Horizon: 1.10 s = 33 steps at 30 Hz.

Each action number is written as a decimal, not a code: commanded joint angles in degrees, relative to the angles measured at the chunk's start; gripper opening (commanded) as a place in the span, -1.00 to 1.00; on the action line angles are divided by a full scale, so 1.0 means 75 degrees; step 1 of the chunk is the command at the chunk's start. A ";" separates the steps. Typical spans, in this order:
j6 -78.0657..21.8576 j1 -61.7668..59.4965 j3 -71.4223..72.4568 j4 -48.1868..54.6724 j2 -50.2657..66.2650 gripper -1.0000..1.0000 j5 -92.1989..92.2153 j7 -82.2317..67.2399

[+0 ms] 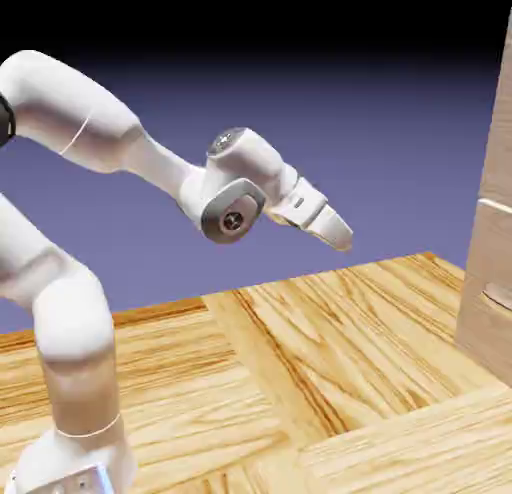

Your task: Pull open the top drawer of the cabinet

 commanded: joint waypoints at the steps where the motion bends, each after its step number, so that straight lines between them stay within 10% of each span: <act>1: 0.0059 0.0277 -0.0258 0.0144 0.0001 1.00 0.0027 0.0111; 33: 0.1936 0.9137 -0.8488 0.4756 0.0045 1.00 0.0891 0.3670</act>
